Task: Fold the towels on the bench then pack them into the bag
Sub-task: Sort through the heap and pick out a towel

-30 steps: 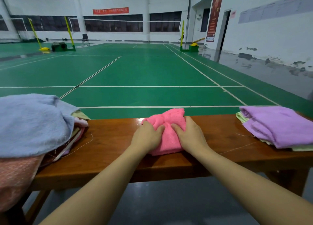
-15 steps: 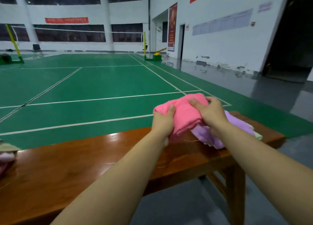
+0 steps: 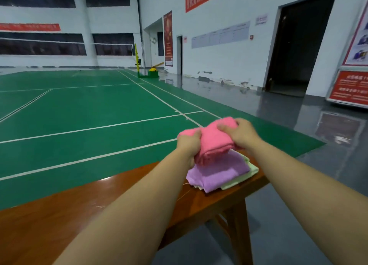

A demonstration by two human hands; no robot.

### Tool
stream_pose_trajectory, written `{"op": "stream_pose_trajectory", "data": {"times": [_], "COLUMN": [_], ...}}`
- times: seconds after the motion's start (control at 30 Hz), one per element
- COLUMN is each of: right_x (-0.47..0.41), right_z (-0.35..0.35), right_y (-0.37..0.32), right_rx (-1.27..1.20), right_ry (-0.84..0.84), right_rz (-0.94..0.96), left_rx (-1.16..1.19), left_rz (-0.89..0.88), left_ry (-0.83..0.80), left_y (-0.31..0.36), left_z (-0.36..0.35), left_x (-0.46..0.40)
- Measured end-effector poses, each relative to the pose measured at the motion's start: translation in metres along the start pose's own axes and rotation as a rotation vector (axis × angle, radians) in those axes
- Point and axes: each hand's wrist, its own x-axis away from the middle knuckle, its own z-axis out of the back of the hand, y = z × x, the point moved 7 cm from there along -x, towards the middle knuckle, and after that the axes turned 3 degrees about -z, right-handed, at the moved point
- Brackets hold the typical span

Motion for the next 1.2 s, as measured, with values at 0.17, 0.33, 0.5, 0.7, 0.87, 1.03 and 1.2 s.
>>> {"op": "stream_pose_trajectory", "data": {"times": [0.17, 0.33, 0.5, 0.7, 0.87, 1.03, 1.2], "right_x": [-0.01, -0.013, 0.028, 0.023, 0.049, 0.103, 0.191], "right_z": [-0.028, -0.025, -0.079, -0.071, -0.114, -0.219, -0.332], "right_y": [0.051, 0.006, 0.03, 0.01, -0.049, -0.114, -0.185], "right_rx": [0.375, 0.568, 0.932, 0.885, 0.827, 0.753, 0.626], "right_ry": [-0.127, 0.051, -0.457, -0.303, -0.282, -0.4, -0.555], "right_rz": [-0.055, 0.201, 0.319, 0.313, 0.517, 0.695, 0.854], "left_rx": [-0.545, -1.15, -1.389, -1.176, -1.157, -1.266, -1.381], "left_rz": [0.047, -0.422, -0.43, -0.358, -0.302, -0.314, -0.221], "left_ry": [0.052, 0.195, -0.332, -0.219, 0.006, 0.233, 0.4], "left_y": [-0.043, -0.005, -0.065, -0.046, -0.023, 0.007, 0.025], "left_z": [0.022, 0.017, -0.025, 0.001, 0.098, 0.24, 0.383], "left_x": [-0.016, -0.005, -0.009, -0.001, 0.016, 0.06, 0.13]}}
